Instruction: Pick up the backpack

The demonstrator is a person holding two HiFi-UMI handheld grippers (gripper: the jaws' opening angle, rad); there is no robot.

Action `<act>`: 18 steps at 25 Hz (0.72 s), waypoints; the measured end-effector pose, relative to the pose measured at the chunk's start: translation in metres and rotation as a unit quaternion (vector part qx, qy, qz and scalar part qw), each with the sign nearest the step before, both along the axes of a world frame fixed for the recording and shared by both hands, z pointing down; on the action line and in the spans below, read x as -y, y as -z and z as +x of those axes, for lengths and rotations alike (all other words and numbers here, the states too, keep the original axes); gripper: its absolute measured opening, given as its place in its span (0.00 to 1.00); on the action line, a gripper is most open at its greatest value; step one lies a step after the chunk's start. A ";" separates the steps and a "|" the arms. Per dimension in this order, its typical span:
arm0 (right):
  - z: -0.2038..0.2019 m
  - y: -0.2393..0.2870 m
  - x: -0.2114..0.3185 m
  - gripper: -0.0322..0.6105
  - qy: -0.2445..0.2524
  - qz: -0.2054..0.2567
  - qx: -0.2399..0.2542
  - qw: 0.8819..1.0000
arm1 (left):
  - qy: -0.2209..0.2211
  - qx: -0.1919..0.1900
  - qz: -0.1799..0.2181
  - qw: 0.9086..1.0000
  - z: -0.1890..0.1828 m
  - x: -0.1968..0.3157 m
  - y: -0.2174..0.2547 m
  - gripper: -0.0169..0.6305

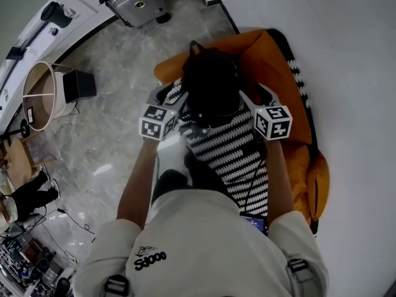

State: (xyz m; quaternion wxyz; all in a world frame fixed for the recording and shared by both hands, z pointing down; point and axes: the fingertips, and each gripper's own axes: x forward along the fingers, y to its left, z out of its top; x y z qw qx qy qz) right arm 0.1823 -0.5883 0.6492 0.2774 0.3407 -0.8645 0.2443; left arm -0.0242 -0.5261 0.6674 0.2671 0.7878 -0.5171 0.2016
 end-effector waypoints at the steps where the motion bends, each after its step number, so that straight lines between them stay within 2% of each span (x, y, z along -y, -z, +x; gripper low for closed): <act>1: -0.002 -0.008 0.004 0.47 0.002 -0.002 -0.002 1.000 | 0.004 -0.002 -0.006 1.000 0.001 0.002 -0.009 0.38; 5: -0.011 -0.043 0.016 0.50 0.004 -0.018 -0.006 1.000 | 0.003 -0.005 -0.047 0.999 0.005 0.007 -0.048 0.44; 9: -0.018 -0.077 0.027 0.52 0.016 -0.040 -0.014 0.999 | 0.023 -0.017 -0.078 0.997 0.005 0.013 -0.076 0.50; 14: -0.025 -0.115 0.046 0.58 0.037 -0.048 -0.029 0.998 | 0.037 -0.047 -0.091 0.994 0.007 0.025 -0.100 0.55; 18: -0.031 -0.142 0.049 0.60 0.042 -0.054 -0.044 0.997 | 0.042 -0.049 -0.098 0.993 0.007 0.028 -0.115 0.55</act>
